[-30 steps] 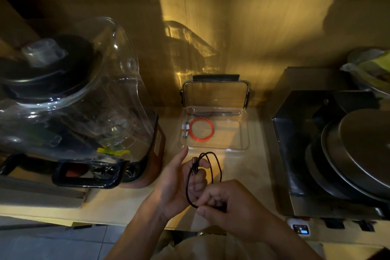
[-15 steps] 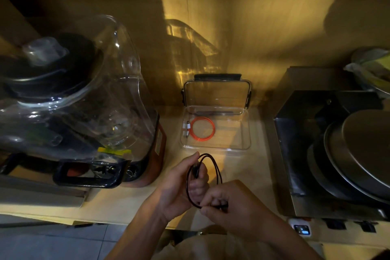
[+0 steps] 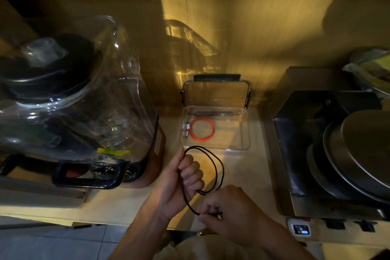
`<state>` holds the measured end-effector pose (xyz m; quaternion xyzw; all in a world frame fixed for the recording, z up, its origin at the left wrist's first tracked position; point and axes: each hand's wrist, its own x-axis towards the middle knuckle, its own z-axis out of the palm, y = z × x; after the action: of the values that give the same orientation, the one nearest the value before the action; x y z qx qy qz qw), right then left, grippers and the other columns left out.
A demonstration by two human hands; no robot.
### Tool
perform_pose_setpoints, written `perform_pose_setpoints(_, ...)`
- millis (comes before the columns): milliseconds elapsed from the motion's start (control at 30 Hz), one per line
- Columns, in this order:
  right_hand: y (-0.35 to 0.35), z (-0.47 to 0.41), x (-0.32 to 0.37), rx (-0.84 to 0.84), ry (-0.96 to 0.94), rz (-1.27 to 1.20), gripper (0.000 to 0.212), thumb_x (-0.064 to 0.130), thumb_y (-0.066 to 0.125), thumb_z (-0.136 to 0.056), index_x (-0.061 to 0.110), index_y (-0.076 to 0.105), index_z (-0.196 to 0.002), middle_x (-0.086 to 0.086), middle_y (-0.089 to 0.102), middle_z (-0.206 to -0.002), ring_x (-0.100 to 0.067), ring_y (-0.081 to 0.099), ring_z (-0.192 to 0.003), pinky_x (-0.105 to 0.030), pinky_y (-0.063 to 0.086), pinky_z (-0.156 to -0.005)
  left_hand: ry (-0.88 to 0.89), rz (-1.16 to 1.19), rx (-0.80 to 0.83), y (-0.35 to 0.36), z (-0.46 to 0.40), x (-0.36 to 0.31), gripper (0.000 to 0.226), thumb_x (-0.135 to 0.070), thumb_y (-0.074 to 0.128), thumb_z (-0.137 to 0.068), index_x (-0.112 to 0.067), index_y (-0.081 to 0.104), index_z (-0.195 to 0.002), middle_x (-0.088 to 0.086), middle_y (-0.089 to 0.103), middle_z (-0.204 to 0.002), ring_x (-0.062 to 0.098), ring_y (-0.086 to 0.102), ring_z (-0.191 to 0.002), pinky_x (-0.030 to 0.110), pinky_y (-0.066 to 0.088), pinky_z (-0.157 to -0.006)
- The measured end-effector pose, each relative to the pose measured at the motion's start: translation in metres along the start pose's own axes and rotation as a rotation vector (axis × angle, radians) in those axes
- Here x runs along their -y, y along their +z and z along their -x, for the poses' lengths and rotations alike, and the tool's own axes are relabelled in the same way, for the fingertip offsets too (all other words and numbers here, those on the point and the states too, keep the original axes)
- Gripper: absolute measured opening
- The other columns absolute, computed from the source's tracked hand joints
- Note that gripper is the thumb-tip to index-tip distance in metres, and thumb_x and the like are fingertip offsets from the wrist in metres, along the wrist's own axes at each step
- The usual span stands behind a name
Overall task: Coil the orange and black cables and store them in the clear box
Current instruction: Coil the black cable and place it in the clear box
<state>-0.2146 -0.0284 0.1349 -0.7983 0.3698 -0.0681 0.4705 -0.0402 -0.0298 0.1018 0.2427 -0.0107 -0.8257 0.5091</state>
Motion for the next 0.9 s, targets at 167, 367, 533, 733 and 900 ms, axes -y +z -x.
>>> perform_pose_setpoints(167,0.004,0.002,-0.001,0.075,0.005,0.048,0.012,0.035,0.065,-0.083,0.025,0.071,-0.084,0.017,0.062,-0.066,-0.007,0.061,-0.073,-0.011,0.038,-0.063,0.009,0.093,0.076,-0.008,0.001,-0.011,0.044,-0.043,0.045,-0.099,-0.019,0.041,-0.062,-0.007,0.025,-0.054,0.006,0.022,-0.047,0.021,0.025,-0.046)
perform_pose_setpoints(367,0.001,0.002,-0.005,0.169,0.053,0.075,0.011,0.035,0.066,-0.082,0.026,0.069,-0.087,0.025,0.058,-0.059,0.001,0.056,-0.062,-0.026,0.050,-0.068,0.023,0.119,0.010,-0.009,0.003,-0.013,0.045,-0.042,0.046,-0.098,-0.021,0.038,-0.060,-0.008,0.022,-0.052,0.006,0.019,-0.043,0.020,0.021,-0.040)
perform_pose_setpoints(533,-0.004,0.007,-0.014,0.193,0.112,0.089,0.014,0.036,0.066,-0.082,0.026,0.071,-0.089,0.018,0.056,-0.057,0.004,0.055,-0.063,-0.017,0.045,-0.067,0.062,0.078,-0.062,-0.004,0.005,-0.015,0.042,-0.039,0.053,-0.094,-0.021,0.038,-0.059,-0.008,0.018,-0.050,0.006,0.016,-0.042,0.020,0.016,-0.039)
perform_pose_setpoints(733,-0.010,0.009,-0.018,0.219,0.120,0.056,0.015,0.037,0.068,-0.082,0.025,0.073,-0.088,0.016,0.056,-0.058,0.004,0.055,-0.062,-0.015,0.040,-0.059,0.086,0.009,-0.021,0.000,0.009,-0.012,0.024,-0.034,0.071,-0.086,-0.014,0.059,-0.079,-0.008,0.020,-0.048,0.006,0.017,-0.040,0.020,0.015,-0.041)
perform_pose_setpoints(900,-0.009,0.009,-0.021,0.233,0.119,0.041,0.018,0.038,0.068,-0.083,0.022,0.073,-0.090,0.007,0.064,-0.068,0.002,0.057,-0.065,-0.021,0.046,-0.063,0.054,0.043,0.076,0.000,0.010,-0.009,0.032,-0.031,0.060,-0.095,-0.011,0.065,-0.119,-0.007,0.023,-0.052,0.006,0.020,-0.044,0.020,0.024,-0.041)
